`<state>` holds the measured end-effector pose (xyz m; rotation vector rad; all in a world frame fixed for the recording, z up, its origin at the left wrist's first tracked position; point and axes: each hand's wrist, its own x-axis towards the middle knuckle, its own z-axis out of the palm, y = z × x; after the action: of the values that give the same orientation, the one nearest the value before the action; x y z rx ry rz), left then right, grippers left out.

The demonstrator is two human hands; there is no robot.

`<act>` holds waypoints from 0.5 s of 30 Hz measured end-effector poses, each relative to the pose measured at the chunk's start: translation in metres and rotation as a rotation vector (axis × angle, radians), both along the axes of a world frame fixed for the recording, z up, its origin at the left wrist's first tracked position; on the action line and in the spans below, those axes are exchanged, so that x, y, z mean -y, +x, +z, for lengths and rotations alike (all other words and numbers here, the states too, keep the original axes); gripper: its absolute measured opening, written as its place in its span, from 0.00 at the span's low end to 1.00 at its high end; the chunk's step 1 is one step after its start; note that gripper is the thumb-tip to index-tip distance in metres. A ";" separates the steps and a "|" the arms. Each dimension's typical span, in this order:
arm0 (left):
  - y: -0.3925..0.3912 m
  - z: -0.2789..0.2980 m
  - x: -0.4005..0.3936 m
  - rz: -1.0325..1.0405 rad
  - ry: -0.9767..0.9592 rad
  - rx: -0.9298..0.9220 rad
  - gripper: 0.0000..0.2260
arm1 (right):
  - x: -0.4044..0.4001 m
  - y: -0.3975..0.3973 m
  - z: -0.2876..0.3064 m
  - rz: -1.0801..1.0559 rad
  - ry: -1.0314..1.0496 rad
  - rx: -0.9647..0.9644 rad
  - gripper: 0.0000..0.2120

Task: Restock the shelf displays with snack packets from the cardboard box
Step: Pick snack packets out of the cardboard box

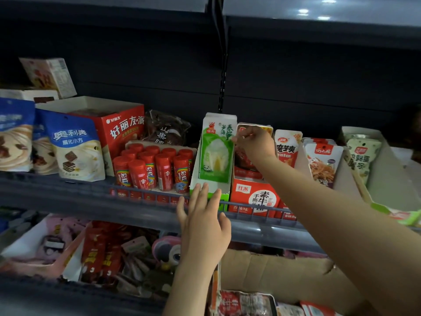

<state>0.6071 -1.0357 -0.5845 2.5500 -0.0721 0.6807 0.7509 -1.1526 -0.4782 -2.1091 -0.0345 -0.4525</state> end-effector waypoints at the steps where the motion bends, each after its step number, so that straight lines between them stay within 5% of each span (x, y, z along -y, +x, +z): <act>1: -0.003 0.004 0.001 -0.006 0.018 -0.014 0.24 | 0.003 -0.007 -0.001 0.003 -0.007 0.012 0.10; 9: -0.032 0.017 0.018 -0.097 0.030 0.039 0.22 | 0.056 -0.122 -0.027 0.152 -0.103 0.268 0.02; 15: -0.075 0.006 0.046 -0.209 0.051 0.049 0.18 | 0.104 -0.200 -0.079 0.180 -0.127 0.195 0.04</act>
<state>0.5318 -1.0817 -0.5787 2.5273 -0.3707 0.6662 0.5509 -1.2561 -0.5572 -2.1548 -0.3717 -0.5581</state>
